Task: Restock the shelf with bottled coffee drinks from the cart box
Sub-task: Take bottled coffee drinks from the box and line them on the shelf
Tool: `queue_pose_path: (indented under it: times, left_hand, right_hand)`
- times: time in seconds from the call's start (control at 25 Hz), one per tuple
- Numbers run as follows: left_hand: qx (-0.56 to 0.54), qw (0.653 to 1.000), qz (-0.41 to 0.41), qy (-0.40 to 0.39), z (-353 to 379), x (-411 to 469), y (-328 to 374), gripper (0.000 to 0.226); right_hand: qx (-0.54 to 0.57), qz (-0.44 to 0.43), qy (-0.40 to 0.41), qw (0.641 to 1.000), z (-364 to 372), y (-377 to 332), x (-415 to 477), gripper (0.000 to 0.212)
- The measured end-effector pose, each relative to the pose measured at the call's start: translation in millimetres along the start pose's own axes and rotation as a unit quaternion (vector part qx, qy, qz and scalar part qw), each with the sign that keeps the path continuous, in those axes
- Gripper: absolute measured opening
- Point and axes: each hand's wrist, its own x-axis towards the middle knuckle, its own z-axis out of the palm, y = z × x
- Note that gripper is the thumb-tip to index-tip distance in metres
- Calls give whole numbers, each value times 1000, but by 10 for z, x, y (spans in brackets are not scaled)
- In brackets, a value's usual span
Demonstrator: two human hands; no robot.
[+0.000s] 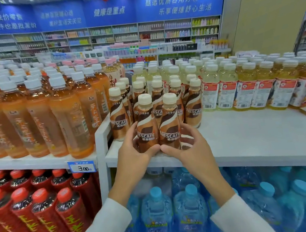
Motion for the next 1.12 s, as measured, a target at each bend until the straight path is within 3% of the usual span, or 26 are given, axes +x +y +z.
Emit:
queue_pose_path:
  times: [0.08,0.28,0.6,1.12]
  left_hand:
    - [34,999,7,41,19,-80,-37,77]
    - [94,989,14,113,44,-99,-100,65]
    - [169,967,-13,190,117,141,-144,60]
    - [185,961,-35,204,171,307,-156,46]
  right_hand:
    - [-26,12,41,999,30,12,-112,86]
    - [-64,-15,80,995,205,110,-89,60]
    - [-82,-18,41,996,417,24,245,45]
    - [-134,-15,36,990,542,105,511,59]
